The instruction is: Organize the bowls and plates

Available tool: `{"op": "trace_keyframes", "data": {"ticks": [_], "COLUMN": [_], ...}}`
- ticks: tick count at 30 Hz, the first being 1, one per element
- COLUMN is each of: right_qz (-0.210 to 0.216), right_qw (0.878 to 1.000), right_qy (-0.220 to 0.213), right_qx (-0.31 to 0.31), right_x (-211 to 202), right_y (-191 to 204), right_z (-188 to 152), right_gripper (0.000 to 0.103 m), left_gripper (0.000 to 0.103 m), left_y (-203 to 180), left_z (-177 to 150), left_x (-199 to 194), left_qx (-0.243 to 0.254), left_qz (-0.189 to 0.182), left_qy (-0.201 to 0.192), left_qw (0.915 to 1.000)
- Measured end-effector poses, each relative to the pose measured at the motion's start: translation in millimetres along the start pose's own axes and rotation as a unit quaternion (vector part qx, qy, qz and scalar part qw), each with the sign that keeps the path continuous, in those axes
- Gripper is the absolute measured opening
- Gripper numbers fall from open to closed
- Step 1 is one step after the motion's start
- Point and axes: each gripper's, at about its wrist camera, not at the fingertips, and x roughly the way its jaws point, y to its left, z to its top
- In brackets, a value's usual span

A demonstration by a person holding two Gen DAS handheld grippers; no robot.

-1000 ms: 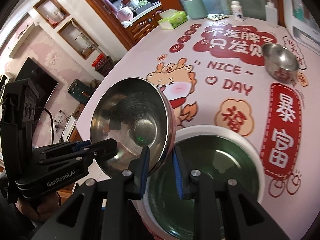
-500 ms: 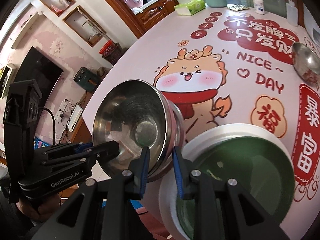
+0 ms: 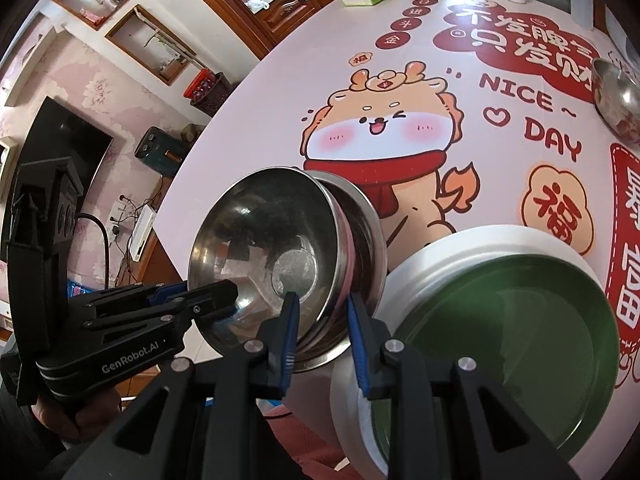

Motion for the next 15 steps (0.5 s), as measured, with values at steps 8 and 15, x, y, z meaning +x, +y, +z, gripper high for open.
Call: {"op": "trace_keyframes", "data": {"ticks": [8,15], "right_qz": [-0.001,0.001], "right_qw": [1.0,1.0], "right_qy": [0.004,-0.009], "right_qx": [0.015,0.018], "right_x": [5.3,1.7], "right_y": [-0.6,1.2], "right_z": [-0.6,0.3], "right_gripper": [0.025,0.031], "left_gripper": [0.019,0.02], "left_y": [1.1,2.3], "left_z": [3.0,3.4], "left_x": [3.0,-0.1], "left_qx": [0.007,0.01], "left_qz": [0.003,0.007], "left_qy": [0.006,0.001], "left_qw": [1.0,0.9999]}}
